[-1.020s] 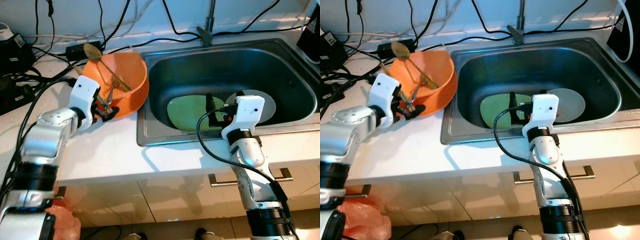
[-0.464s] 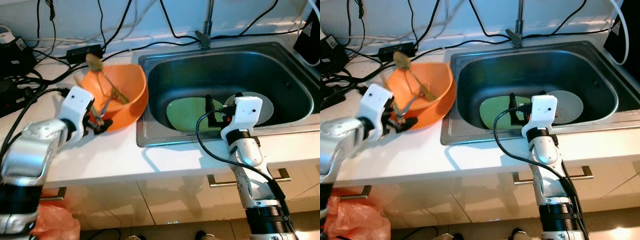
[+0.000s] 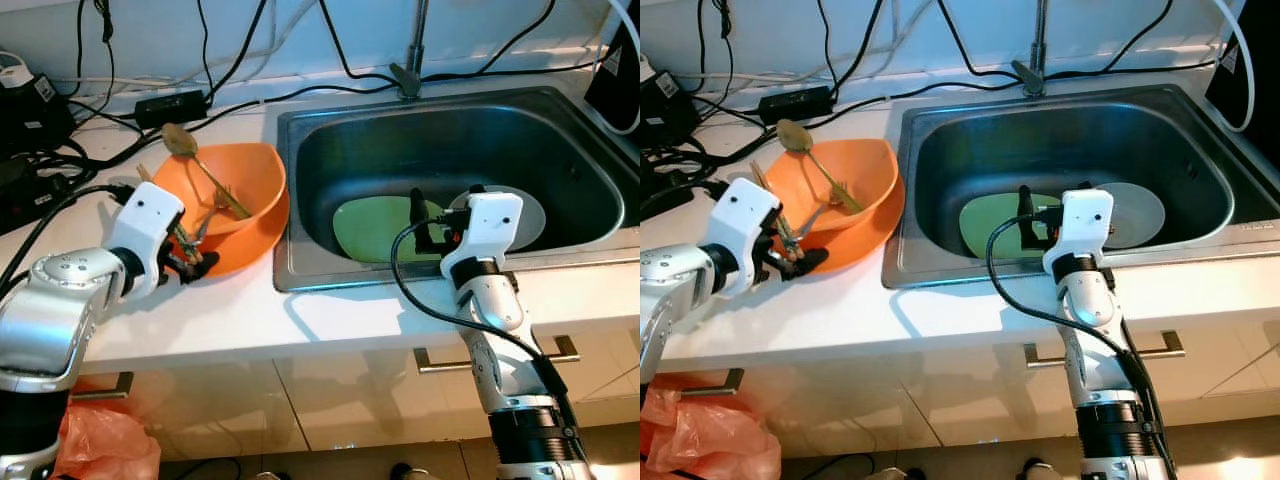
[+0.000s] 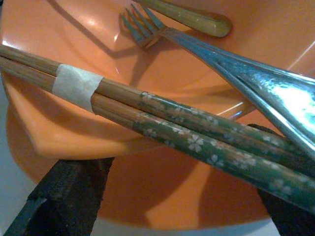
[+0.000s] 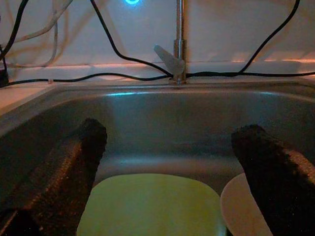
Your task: Kitchen organization
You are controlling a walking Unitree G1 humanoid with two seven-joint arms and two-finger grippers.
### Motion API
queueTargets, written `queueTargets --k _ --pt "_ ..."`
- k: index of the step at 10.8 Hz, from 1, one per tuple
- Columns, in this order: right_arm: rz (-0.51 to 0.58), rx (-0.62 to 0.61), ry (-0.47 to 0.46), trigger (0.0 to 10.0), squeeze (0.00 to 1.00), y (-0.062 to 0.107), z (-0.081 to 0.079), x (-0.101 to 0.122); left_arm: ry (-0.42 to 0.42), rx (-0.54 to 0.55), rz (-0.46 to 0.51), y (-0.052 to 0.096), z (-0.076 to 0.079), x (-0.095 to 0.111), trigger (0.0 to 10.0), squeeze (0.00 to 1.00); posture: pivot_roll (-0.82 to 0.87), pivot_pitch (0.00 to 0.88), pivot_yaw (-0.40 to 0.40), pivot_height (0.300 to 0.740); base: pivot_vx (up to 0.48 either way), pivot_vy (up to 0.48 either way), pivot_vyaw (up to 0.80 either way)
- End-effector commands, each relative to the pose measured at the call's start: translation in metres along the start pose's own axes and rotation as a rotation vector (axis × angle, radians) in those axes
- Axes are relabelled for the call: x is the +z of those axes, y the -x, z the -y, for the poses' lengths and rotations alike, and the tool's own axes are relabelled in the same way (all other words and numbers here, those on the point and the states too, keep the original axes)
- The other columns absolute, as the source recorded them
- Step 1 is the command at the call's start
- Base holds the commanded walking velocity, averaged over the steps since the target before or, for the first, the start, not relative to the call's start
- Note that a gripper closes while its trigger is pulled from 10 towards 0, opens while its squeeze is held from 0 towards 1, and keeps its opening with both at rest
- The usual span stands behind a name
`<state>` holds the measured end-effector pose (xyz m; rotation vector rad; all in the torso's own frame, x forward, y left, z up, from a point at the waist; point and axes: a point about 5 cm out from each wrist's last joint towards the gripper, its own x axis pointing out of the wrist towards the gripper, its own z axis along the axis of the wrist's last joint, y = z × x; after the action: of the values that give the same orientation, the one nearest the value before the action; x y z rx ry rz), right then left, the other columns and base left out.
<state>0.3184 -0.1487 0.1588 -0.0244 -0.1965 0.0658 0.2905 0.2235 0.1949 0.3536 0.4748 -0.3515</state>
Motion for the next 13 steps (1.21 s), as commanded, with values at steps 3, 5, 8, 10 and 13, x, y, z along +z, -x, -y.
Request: queueTargets --k 3,5,8,10,13 --pt "-0.033 0.075 -0.026 10.0 0.0 0.0 -0.005 -0.007 -0.015 -0.056 -0.03 0.005 0.011 0.001 10.0 0.0 0.18 0.058 0.101 0.74 0.0 0.0 0.0" --pt "-0.084 0.254 -0.057 10.0 0.0 0.006 -0.014 -0.012 -0.014 -0.056 -0.024 0.005 0.011 0.003 10.0 0.0 0.17 0.055 0.1 0.74 0.0 0.0 0.0" --pt "-0.126 0.427 -0.063 10.0 0.0 0.017 -0.014 -0.015 -0.014 -0.06 -0.026 0.006 0.011 0.005 10.0 0.0 0.17 0.054 0.106 0.74 0.0 0.0 0.0" --pt "-0.165 0.547 -0.063 10.0 0.0 0.027 -0.012 -0.016 -0.025 -0.068 -0.022 0.009 0.011 0.008 10.0 0.0 0.17 0.053 0.112 0.74 0.0 0.0 0.0" --pt "-0.19 0.625 -0.058 10.0 0.0 0.034 -0.009 -0.016 -0.047 -0.097 -0.02 0.014 0.013 0.011 10.0 0.0 0.17 0.051 0.113 0.74 0.0 0.0 0.0"
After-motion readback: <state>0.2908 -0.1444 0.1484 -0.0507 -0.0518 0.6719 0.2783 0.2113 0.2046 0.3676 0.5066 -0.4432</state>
